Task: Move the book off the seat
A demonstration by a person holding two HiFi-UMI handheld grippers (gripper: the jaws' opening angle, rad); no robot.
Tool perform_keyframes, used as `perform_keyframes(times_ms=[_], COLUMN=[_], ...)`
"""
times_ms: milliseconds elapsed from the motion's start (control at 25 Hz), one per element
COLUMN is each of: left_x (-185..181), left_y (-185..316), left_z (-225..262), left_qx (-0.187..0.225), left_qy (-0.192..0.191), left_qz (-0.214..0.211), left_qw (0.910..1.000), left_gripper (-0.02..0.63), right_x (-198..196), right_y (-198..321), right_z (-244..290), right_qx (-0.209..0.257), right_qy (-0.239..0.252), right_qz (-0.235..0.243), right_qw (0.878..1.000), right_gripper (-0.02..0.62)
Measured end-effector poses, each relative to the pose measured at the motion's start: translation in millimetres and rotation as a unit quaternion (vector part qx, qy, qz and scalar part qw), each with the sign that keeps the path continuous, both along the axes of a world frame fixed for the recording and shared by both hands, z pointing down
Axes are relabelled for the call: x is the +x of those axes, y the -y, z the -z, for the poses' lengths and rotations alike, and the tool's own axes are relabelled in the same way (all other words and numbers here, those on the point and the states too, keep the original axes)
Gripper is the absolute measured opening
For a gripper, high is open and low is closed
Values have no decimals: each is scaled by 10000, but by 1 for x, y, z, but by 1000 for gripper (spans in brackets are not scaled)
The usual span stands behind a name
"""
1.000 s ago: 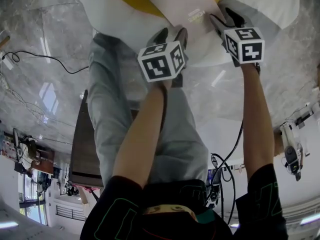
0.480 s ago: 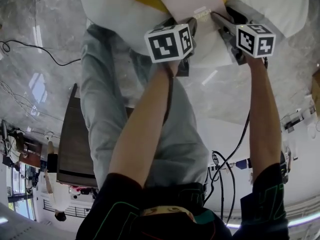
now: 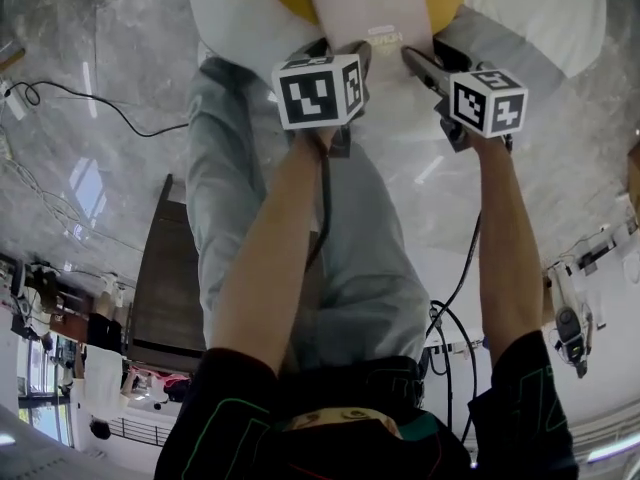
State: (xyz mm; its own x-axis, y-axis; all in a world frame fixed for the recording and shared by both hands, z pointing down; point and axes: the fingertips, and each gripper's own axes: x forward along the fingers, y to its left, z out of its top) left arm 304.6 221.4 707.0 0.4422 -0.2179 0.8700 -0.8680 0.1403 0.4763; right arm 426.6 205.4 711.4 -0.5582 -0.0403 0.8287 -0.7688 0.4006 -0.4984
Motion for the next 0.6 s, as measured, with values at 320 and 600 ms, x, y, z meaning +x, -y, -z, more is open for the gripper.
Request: perform_keyframes(times_ms=[320, 600], left_x=[-108, -246], left_y=[29, 64], left_z=[67, 115], left_qx=[786, 1246], left_qy=[575, 628], left_qz=[-411, -300], left_qw=[9944, 9898], left_gripper=[270, 270], right_x=[-106, -242], right_y=[19, 56], right_z=[57, 106], right_qx=[502, 919], right_qy=[291, 428], right_qz=[-313, -332], right_qw=[9978, 9943], right_gripper=[210, 195])
